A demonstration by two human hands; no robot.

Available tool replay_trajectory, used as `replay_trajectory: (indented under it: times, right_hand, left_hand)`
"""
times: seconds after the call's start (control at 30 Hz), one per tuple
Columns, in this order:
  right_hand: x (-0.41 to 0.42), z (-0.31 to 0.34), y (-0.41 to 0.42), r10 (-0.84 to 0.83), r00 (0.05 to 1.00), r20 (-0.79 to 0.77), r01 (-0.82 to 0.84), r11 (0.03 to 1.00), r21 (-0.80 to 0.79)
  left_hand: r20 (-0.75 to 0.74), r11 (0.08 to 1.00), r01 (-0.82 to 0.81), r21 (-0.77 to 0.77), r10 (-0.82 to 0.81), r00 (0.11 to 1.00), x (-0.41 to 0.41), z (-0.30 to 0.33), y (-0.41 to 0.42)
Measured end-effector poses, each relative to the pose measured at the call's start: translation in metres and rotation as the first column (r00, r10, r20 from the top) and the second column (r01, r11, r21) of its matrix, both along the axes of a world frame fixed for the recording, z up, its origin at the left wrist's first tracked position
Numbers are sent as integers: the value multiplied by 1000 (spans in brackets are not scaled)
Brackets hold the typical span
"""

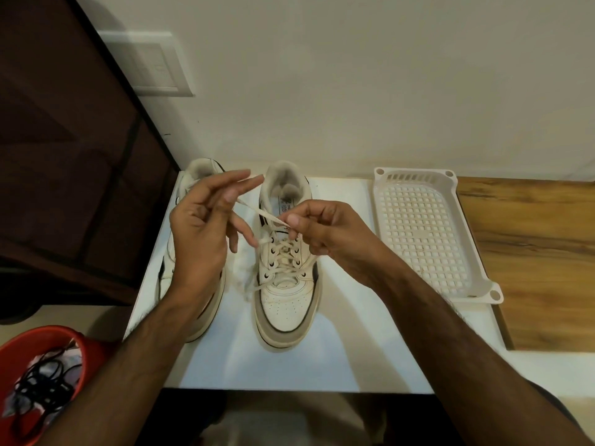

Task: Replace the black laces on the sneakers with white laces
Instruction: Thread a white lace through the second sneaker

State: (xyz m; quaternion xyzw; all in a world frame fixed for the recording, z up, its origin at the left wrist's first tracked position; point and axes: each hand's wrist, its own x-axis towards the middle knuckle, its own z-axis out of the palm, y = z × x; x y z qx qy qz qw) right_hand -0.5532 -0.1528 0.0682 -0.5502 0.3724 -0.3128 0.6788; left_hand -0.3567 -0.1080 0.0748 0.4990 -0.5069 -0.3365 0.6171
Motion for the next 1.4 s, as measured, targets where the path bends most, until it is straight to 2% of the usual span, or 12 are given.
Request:
replay_trajectory:
  times: [0.07,0.2,0.5,0.6,0.73,0.8,0.87,0.93,1.03,1.17,1.33,1.4]
  right_hand:
    - [1,3,1,28,1000,-9,-28,1000,13]
    - [5,6,5,21,998,-54,-23,999,-27]
    - [0,0,1,-49,998,25,47,996,72]
    - [0,1,4,-10,996,89,-1,992,124]
    - [8,7,14,178,984,-10,-178,984,27]
    - [14,8,18,220,969,-113,-225,974,-33]
    - [18,7,21,183,961,-205,-209,972,-111]
    - [17,6,21,85,963,-257,-137,972,-191]
    - [11,7,18,-29,981,-192,-13,976,-218]
    - [12,1,15,-125,986,-109,93,961,-259]
    - [13,-3,15,-161,987,15,161,967,-198]
    - [13,-3,13,-139,990,-21,132,969,-211]
  left_hand:
    - [39,1000,3,-22,-2,999,4,-2,-2]
    - [310,997,68,-43,-52,949,10,-10,-6]
    - [70,997,64,35,-66,995,12,-8,-8]
    - [-111,999,29,44,-24,994,11,-3,-8]
    - [-482,999,50,17,-36,876,0,10,-5]
    - [-536,998,70,-1,-59,842,-3,11,-2]
    - [-425,997,77,-10,-74,902,-3,11,0]
    - [-208,998,53,21,-48,977,-1,6,-1]
    - [-14,994,50,93,-49,999,-4,-1,-2]
    - [-31,993,38,111,-35,999,-12,-8,-2]
    - [-31,988,51,145,-48,998,-18,-17,-2]
    - [-23,990,61,129,-59,998,-17,-19,-2]
